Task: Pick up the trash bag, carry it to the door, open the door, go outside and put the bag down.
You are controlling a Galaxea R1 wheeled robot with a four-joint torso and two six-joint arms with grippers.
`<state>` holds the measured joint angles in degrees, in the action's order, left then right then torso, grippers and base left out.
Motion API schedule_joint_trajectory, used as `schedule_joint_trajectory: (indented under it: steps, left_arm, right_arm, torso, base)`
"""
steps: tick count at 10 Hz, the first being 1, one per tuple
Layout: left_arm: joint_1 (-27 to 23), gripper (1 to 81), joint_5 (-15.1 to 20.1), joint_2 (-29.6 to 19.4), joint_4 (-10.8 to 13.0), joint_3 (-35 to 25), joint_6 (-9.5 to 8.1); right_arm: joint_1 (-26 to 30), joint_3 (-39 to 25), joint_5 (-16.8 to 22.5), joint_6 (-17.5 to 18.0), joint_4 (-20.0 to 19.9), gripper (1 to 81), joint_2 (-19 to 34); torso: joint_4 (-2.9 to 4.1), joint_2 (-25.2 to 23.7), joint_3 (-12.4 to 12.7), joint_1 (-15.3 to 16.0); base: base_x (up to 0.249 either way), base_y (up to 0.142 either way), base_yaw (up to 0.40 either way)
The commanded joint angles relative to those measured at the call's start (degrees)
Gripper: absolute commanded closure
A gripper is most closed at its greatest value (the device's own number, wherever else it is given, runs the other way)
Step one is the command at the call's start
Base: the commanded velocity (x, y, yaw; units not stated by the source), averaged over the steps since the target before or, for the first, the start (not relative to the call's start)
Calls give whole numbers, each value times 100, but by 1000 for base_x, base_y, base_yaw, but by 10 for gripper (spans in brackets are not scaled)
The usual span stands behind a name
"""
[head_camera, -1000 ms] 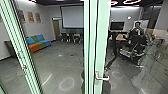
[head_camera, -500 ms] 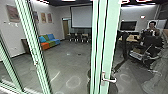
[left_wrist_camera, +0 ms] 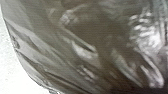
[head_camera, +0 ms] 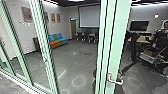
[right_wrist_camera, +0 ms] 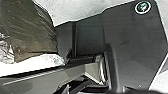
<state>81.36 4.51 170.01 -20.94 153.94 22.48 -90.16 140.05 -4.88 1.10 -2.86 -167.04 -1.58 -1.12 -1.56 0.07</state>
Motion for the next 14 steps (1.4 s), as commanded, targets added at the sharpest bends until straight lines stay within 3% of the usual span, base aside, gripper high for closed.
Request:
schedule_joint_trajectory:
  steps: [1, 6, 14]
  left_arm:
    - [-335, 811, 358, -28, 46, 13, 37]
    - [-344, 811, 358, -28, 29, 13, 37]
    - [-336, 811, 366, -28, -33, 13, 2]
  right_arm:
    - [248, -57, 277, -13, 23, 10, 10]
    - [239, -57, 277, -13, 23, 10, 10]
    - [231, -49, 277, -13, 23, 10, -8]
  torso:
    - [0, 0, 0, 0]
    - [0, 0, 0, 0]
    - [0, 0, 0, 0]
  base:
    - [0, 0, 172]
    - [0, 0, 126]
    - [0, 0, 0]
